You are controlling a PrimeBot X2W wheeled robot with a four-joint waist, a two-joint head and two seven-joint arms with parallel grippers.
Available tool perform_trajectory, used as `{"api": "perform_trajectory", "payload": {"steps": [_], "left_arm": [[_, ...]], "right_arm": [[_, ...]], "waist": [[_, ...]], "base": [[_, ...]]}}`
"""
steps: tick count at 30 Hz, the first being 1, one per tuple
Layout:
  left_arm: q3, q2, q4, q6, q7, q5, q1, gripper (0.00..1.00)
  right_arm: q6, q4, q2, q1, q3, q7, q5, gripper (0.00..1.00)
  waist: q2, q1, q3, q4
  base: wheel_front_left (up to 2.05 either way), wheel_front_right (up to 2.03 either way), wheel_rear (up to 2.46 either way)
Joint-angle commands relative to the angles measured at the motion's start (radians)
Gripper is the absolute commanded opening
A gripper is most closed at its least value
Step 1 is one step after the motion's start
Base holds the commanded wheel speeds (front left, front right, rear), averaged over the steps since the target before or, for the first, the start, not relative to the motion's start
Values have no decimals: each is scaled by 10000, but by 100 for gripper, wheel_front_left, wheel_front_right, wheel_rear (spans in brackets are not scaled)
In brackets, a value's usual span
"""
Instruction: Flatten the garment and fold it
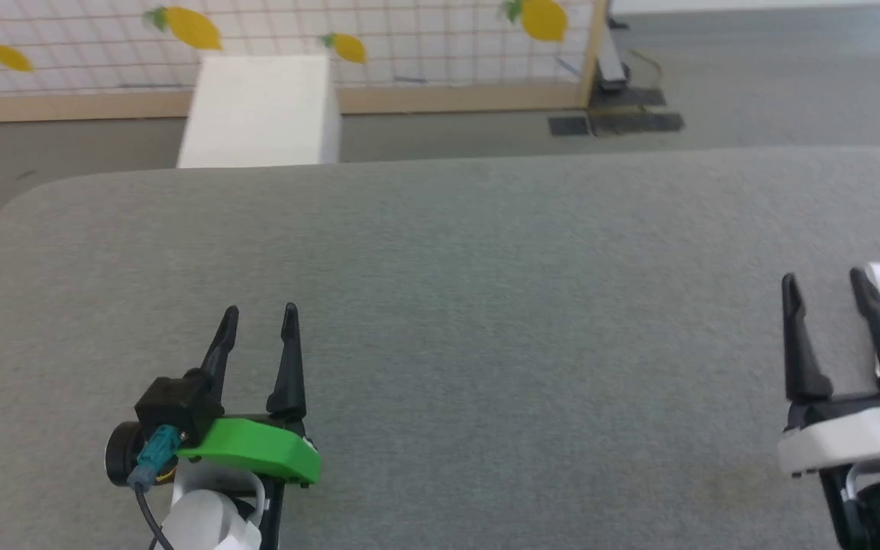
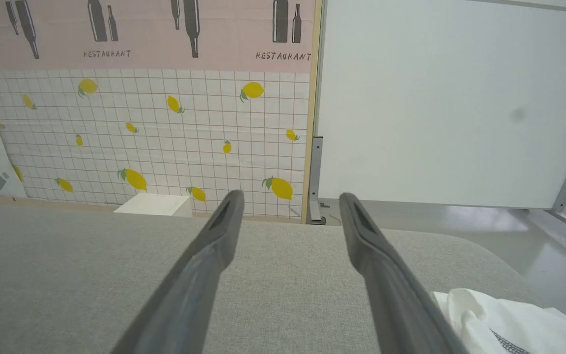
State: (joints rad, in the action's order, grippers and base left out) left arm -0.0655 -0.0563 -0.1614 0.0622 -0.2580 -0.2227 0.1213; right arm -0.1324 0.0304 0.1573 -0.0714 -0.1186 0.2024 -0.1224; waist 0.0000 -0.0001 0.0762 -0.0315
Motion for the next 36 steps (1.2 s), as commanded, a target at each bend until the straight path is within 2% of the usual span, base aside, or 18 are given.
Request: {"api": "perform_trajectory", "payload": {"steps": [1, 13, 32, 33, 36], "left_arm": [[-9, 42, -29, 57, -36, -51, -131, 100], [-86, 58, -93, 75, -37, -83, -586, 100], [-329, 60, -113, -25, -37, -307, -1369, 100], [-336, 17, -125, 13, 0, -186, -1218, 0], [-338, 13, -124, 14, 17, -159, -1209, 0]], "right_arm": [[17, -134, -117, 227, 31, -49, 94, 100], [17, -457, -959, 1435, -48, 27, 650, 100], [17, -471, -1069, 2226, -26, 222, 213, 100], [0, -472, -1045, 2150, -46, 178, 261, 0], [0, -471, -1043, 2147, -50, 173, 264, 0]], "waist": [[0, 1, -519, 651], [0, 1, -818, 1062], [0, 1, -1294, 987], [0, 1, -1293, 986], [0, 1, -1293, 984]], "base": [[0, 0, 0], [0, 0, 0], [0, 0, 0], [0, 0, 0], [0, 0, 0]]}}
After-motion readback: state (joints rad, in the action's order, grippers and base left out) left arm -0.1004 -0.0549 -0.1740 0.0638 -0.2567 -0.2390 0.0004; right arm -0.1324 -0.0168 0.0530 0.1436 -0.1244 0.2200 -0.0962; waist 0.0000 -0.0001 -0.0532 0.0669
